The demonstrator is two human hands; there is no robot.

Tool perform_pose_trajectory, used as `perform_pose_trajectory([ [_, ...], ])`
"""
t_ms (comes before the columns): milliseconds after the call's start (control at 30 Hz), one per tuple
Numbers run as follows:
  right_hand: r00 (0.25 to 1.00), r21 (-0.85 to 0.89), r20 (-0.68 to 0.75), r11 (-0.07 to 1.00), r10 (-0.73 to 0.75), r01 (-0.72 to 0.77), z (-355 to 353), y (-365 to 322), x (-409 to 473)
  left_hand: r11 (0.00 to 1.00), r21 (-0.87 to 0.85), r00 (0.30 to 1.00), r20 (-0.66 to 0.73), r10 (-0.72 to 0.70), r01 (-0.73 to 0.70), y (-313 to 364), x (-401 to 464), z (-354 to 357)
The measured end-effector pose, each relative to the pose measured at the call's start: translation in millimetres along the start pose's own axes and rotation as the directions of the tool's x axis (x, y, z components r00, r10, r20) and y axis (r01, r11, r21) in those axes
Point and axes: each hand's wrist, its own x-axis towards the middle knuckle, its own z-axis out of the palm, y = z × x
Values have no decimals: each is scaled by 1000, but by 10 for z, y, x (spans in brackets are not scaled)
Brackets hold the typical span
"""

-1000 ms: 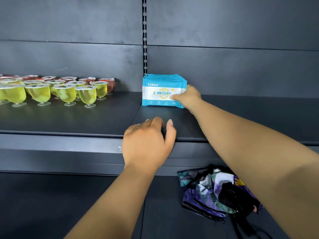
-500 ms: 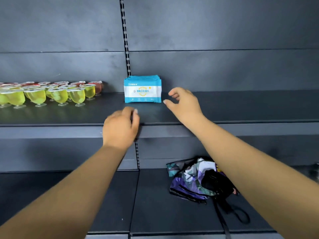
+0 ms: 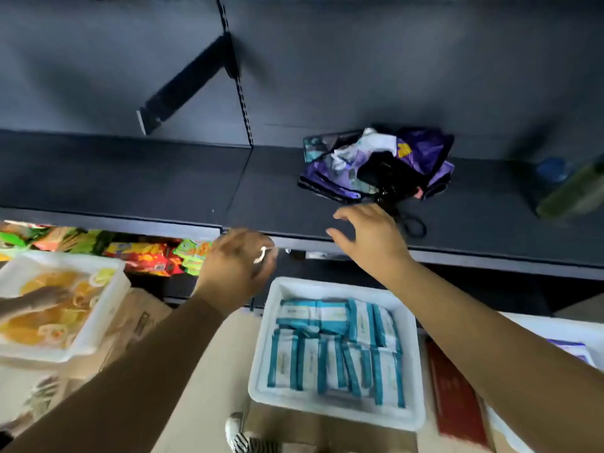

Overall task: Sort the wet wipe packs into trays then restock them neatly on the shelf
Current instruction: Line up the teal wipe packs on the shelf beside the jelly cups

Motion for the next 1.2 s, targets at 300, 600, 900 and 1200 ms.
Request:
perform_pose_trajectory([
  [300, 686, -113, 462, 805, 562, -583, 1184, 922, -1989, 979, -109, 874, 476, -101, 173, 199, -1670, 1552],
  [600, 131, -358, 501, 343, 855, -869, 1861, 1366, -3290, 978, -122, 639, 769, -16, 172, 354, -2587, 2636],
  [900, -175, -244, 464, -65, 869, -968, 2214, 1416, -3461, 977, 56, 508, 847, -156, 206, 360, -2836, 2928],
  [1200, -307, 20, 594, -395, 744, -919, 1891, 1299, -3456, 880, 9, 481, 835, -268, 475, 471, -2503, 2926],
])
